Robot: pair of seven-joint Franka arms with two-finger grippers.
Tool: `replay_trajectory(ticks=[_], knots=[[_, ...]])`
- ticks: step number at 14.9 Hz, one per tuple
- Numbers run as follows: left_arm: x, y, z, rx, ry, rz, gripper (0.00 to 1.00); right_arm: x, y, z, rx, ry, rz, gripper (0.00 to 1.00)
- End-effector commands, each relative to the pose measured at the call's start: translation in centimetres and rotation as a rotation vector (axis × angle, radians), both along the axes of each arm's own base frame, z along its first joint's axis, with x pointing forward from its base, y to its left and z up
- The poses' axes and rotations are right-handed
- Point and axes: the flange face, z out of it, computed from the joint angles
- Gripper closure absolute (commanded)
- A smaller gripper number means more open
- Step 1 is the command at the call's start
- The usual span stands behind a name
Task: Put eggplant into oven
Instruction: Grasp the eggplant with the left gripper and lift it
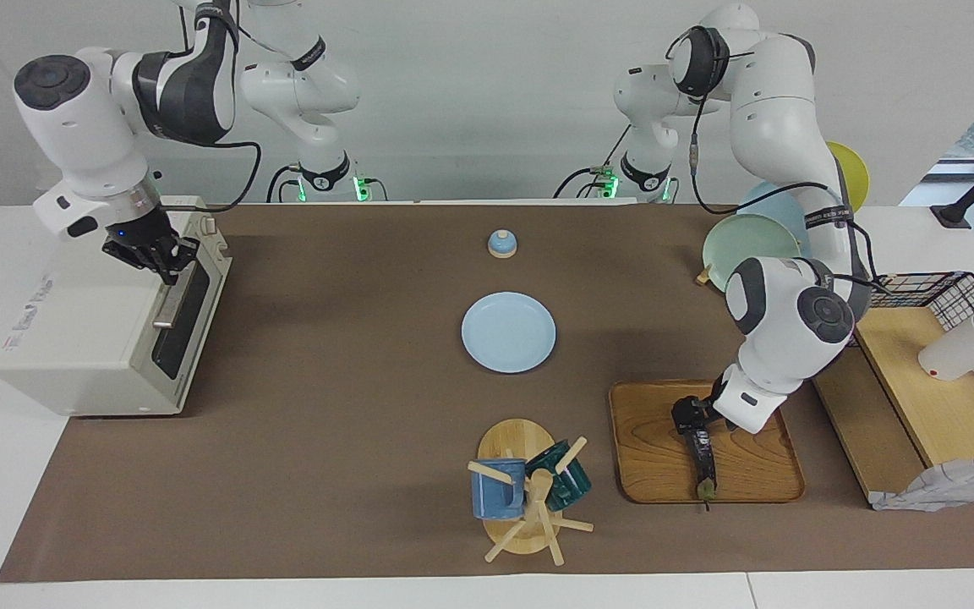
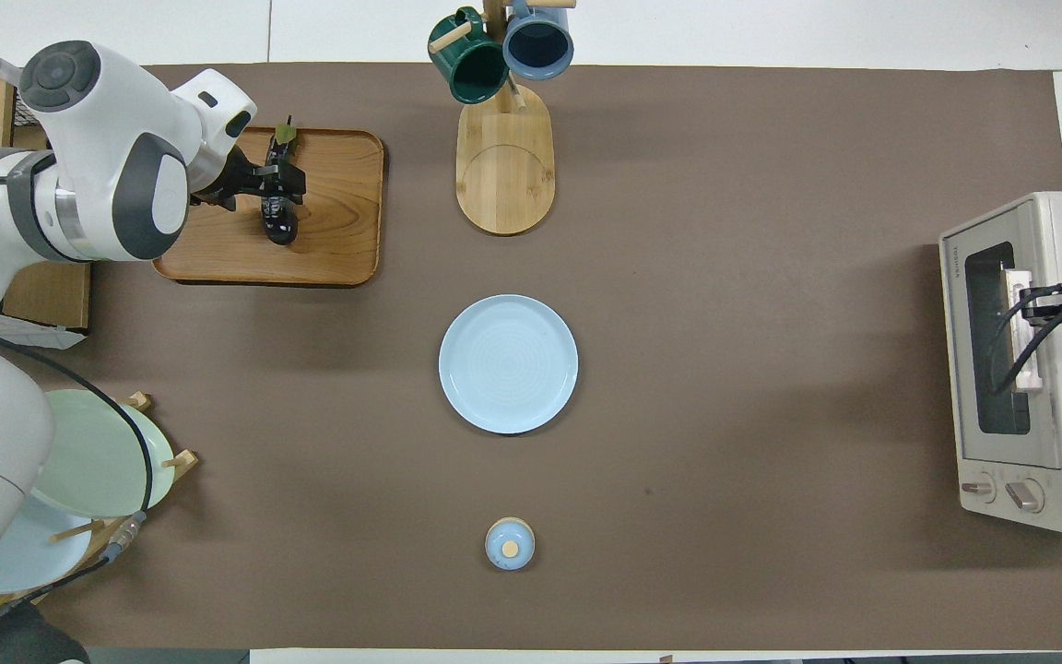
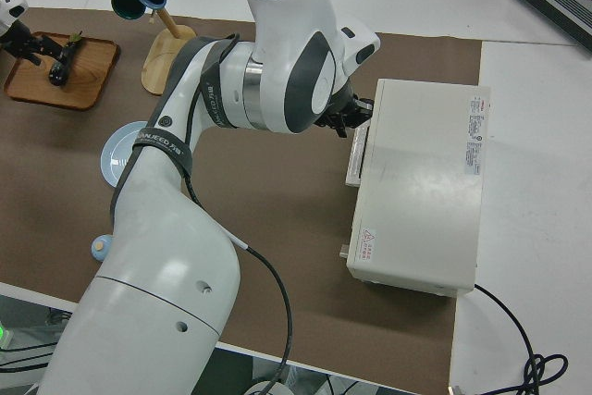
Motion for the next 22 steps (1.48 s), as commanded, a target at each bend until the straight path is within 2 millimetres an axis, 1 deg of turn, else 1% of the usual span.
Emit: replay_trajectory(ticks=[1, 3, 5, 6, 7, 8, 10, 11, 12, 13, 14, 15, 16, 17, 18, 19, 20, 21, 22], knots=[[-1.3, -0.6, -1.5, 0.02, -0.015, -0.028, 0.0, -0.5, -0.2, -0.8, -0.018, -0.017, -0.007, 1.0], [-1.3, -0.6, -1.3, 0.02, -0.015, -0.028, 0.03, -0.7, -0.5, -1.1, -0.017, -0.005, -0.016, 1.0], [-1.3, -0.6, -1.2, 0.021, -0.009, -0.029, 0.11, -0.7, -0.3, -1.5, -0.016, -0.005, -0.013, 1.0], [-1.3, -0.6, -1.2, 0.021, -0.009, -0.029, 0.17, -0.7, -0.5, -1.6, -0.016, -0.003, -0.012, 1.0], [-1.3, -0.6, -1.1, 0.021, -0.009, -0.029, 0.29, -0.9, -0.6, -1.9, -0.015, 0.004, -0.013, 1.0], [-1.3, -0.6, -1.2, 0.021, -0.008, -0.029, 0.45, -1.1, -0.4, -2.5, -0.012, 0.016, -0.011, 1.0], [-1.3, -0.6, -1.2, 0.021, -0.009, -0.03, 0.72, -1.2, -0.5, -2.5, -0.015, 0.024, -0.001, 1.0], [-1.3, -0.7, -1.1, 0.02, -0.009, -0.03, 0.87, -1.3, -0.5, -2.6, -0.014, 0.028, 0.02, 1.0], [-1.2, -0.7, -0.9, 0.022, 0.0, -0.031, 1.0, -1.3, -0.6, -2.8, -0.013, 0.032, 0.04, 1.0], [-1.1, -0.7, -0.1, 0.023, 0.01, -0.031, 1.0, -1.4, -1.0, -3.0, -0.012, 0.036, 0.041, 1.0], [-0.9, -1.3, 1.0, 0.02, 0.027, -0.029, 1.0, -1.6, -1.8, -3.2, -0.013, 0.037, 0.03, 1.0], [-1.3, -2.6, 3.0, 0.009, 0.025, -0.022, 1.0, -1.8, -1.7, -4.0, -0.01, 0.044, 0.033, 1.0], [-1.9, -3.1, 5.3, -0.002, 0.017, 0.009, 1.0, -2.0, -1.6, -4.5, -0.008, 0.049, 0.035, 1.0], [-2.7, -3.3, 7.1, 0.0, 0.025, 0.031, 1.0, -2.0, -1.6, -4.9, -0.006, 0.051, 0.034, 1.0], [-3.9, -4.6, 9.5, 0.0, 0.041, 0.033, 1.0, -1.9, -1.0, -5.3, -0.003, 0.04, 0.043, 1.0], [-5.1, -5.4, 11.2, 0.004, 0.062, 0.029, 1.0, -1.9, -0.4, -5.6, 0.007, 0.038, 0.048, 1.0], [-6.5, -6.9, 12.8, 0.013, 0.087, 0.024, 1.0, -1.6, 1.0, -5.7, 0.008, 0.038, 0.069, 1.0], [-8.2, -9.0, 13.6, 0.024, 0.107, 0.024, 1.0, -1.5, 1.7, -5.9, 0.012, 0.039, 0.079, 1.0], [-9.8, -10.8, 13.9, 0.033, 0.116, 0.039, 1.0, -1.0, 2.0, -6.3, 0.02, 0.027, 0.081, 1.0]])
